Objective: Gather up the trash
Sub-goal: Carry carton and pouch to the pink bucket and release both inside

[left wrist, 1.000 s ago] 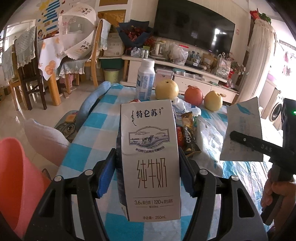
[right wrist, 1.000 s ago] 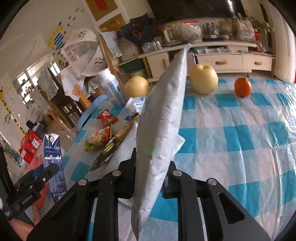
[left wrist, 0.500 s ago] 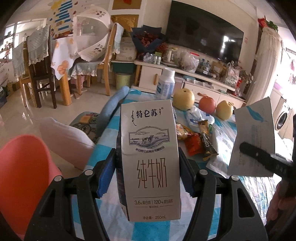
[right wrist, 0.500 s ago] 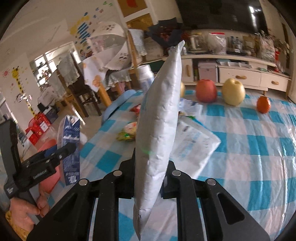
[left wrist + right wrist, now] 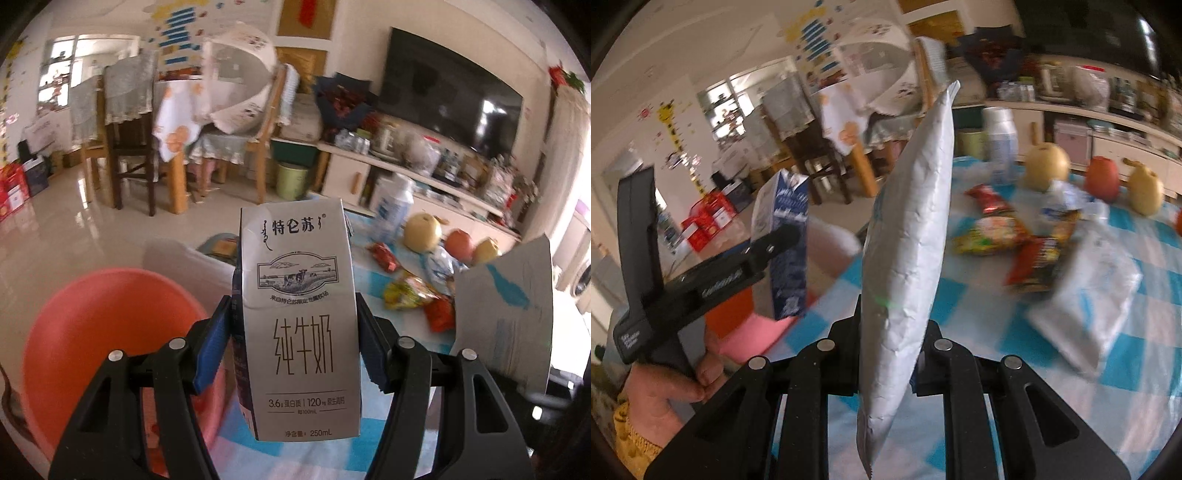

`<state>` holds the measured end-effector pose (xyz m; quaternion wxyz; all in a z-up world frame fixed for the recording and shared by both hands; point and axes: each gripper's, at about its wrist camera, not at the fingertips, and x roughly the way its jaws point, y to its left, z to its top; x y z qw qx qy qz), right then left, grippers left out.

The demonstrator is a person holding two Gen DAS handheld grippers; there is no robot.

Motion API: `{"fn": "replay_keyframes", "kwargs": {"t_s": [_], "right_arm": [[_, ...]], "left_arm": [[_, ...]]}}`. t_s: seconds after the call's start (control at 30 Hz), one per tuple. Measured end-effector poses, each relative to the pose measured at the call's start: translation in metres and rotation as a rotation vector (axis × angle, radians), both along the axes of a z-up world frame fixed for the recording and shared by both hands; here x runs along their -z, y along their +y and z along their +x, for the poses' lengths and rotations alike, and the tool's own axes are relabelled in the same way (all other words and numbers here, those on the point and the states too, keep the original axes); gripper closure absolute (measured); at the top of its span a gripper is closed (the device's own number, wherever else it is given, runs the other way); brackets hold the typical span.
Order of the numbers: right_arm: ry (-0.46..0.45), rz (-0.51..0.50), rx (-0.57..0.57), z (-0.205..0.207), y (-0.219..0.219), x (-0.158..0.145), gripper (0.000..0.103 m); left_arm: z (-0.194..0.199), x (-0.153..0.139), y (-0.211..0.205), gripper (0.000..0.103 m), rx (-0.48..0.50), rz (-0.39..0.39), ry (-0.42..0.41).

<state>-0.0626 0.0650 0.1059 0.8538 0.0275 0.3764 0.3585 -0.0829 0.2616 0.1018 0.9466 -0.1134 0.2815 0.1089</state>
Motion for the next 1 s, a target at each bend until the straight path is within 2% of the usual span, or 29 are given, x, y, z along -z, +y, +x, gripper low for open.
{"fn": "replay_keyframes", "kwargs": {"t_s": [0.27, 0.43, 0.63, 0.7, 0.77, 0.83, 0.97, 1.0], "right_arm": [[0.010, 0.034, -0.146, -0.016, 0.086, -0.015, 0.084], [0.019, 0.041, -0.232, -0.021, 0.138, -0.020, 0.084], [0.057, 0.036, -0.297, -0.020, 0.182, -0.012, 0.081], [0.075, 0.007, -0.301, -0.020, 0.189, -0.003, 0.078], [0.067, -0.025, -0.279, -0.024, 0.192, 0.003, 0.054], [0.040, -0.042, -0.244, -0.027, 0.185, 0.005, 0.038], [-0.009, -0.063, -0.167, -0.030, 0.161, 0.007, 0.018], [-0.011, -0.063, -0.154, -0.030, 0.156, 0.008, 0.016]], "left_arm": [[-0.020, 0.001, 0.064, 0.039, -0.207, -0.044, 0.011], [-0.040, 0.003, 0.108, 0.039, -0.343, -0.125, -0.007], [-0.056, 0.009, 0.143, 0.039, -0.455, -0.206, -0.022], [-0.055, 0.012, 0.149, 0.035, -0.478, -0.209, -0.002], [-0.057, 0.014, 0.151, 0.022, -0.490, -0.206, 0.006], [-0.055, 0.013, 0.151, 0.019, -0.502, -0.183, 0.006], [-0.050, 0.013, 0.145, 0.014, -0.464, -0.169, -0.001], [-0.049, 0.013, 0.143, 0.014, -0.452, -0.164, -0.008]]}}
